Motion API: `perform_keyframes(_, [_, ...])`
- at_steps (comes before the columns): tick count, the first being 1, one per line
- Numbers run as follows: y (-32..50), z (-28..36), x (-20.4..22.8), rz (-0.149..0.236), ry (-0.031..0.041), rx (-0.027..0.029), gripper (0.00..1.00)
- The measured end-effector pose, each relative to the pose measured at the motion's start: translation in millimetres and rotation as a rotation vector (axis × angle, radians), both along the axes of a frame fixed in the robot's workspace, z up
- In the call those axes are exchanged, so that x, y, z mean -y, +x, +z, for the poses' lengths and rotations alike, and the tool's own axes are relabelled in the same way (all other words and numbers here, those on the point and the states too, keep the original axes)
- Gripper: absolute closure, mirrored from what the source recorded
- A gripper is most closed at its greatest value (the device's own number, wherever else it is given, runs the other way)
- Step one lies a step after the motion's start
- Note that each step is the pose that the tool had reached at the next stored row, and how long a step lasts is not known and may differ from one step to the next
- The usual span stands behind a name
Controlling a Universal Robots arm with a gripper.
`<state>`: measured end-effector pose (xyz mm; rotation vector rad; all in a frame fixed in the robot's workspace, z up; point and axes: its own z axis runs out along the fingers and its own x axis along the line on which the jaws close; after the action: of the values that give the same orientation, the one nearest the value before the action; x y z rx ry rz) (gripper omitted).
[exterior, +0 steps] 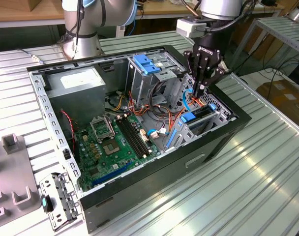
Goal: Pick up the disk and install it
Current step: 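Insert the second disk wire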
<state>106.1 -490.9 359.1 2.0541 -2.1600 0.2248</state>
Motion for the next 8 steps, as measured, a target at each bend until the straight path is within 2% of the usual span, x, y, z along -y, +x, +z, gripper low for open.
perform_keyframes(1, [-0.1,-0.3,3.4,0.0,0.0115,0.0005,0.84])
perform_keyframes(2, [-0.2,-0.7,9.2,0.001,0.0276,0.0009,0.84])
perform_keyframes(5, [-0.3,-0.6,9.7,0.001,0.0303,0.0009,0.84])
perform_keyframes(6, [-0.3,-0.9,10.1,0.001,0.0427,0.0009,0.84])
perform_keyframes(7, [-0.4,-0.8,10.9,0.001,0.0592,0.0012,0.84])
perform_keyframes(8, [-0.6,-0.7,12.1,0.001,0.0788,0.0015,0.84])
